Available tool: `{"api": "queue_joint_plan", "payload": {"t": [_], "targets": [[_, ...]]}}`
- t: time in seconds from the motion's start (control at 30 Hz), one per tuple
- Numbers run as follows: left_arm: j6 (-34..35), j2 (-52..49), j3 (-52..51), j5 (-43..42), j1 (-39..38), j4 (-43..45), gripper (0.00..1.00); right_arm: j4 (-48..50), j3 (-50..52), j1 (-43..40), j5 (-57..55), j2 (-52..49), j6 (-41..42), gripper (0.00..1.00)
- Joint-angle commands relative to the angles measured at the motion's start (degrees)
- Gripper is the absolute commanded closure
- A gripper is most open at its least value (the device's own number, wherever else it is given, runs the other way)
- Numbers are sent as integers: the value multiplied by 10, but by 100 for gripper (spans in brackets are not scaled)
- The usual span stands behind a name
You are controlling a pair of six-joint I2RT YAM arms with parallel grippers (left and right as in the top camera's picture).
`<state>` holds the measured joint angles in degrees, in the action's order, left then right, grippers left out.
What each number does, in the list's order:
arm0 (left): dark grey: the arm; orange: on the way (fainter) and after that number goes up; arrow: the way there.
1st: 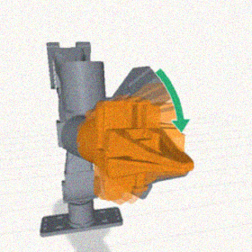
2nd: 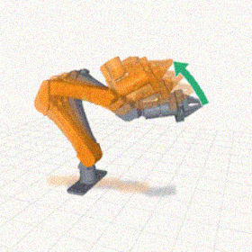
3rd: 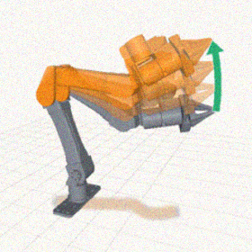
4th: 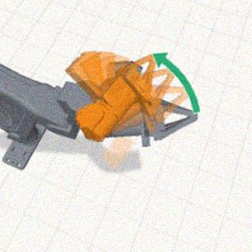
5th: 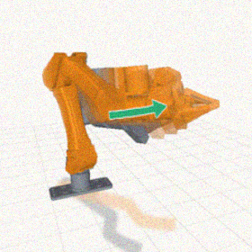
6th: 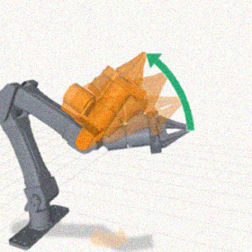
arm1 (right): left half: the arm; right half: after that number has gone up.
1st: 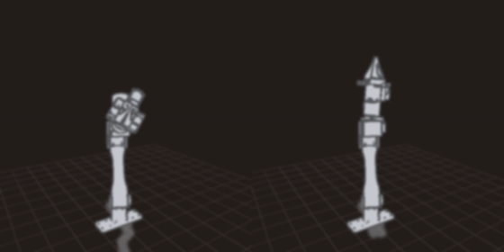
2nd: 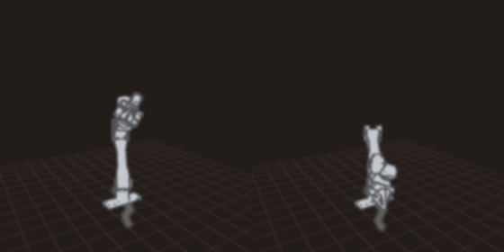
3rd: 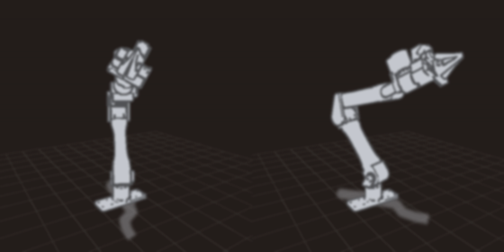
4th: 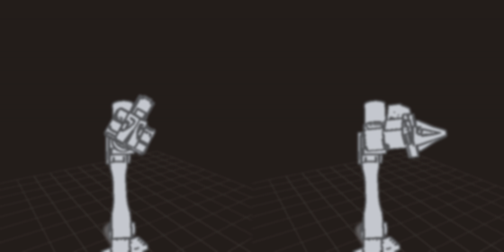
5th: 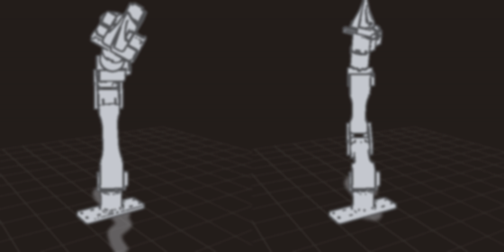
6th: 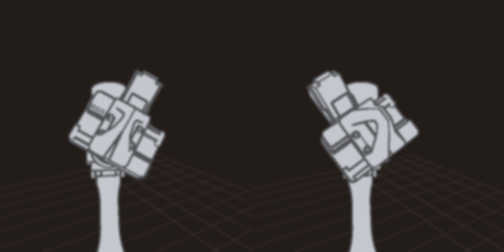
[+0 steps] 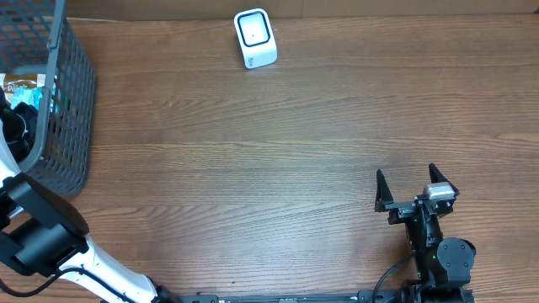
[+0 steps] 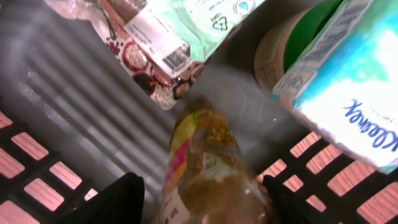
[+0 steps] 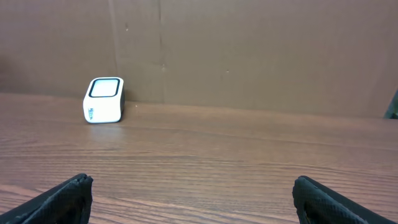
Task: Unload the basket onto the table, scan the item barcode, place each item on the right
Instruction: 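Lower the left gripper into the basket onto the yellow-liquid bottle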
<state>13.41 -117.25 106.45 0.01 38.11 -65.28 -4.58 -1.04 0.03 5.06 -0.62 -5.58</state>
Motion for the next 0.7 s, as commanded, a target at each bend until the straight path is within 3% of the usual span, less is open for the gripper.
{"api": "queue_joint_plan", "payload": {"t": [0.0, 0.5, 0.6, 0.67], "targets": [[4, -6, -4, -1, -3, -8, 38, 2, 6, -1, -4, 5, -1, 0], [3, -6, -32, -2, -2, 20, 51, 2, 6, -1, -4, 5, -1, 0], [-6, -6, -32, -2, -1, 23, 70, 2, 6, -1, -4, 5, -1, 0], [-5, -6, -32, -3, -1, 23, 71, 2, 6, -1, -4, 5, -1, 0]]}}
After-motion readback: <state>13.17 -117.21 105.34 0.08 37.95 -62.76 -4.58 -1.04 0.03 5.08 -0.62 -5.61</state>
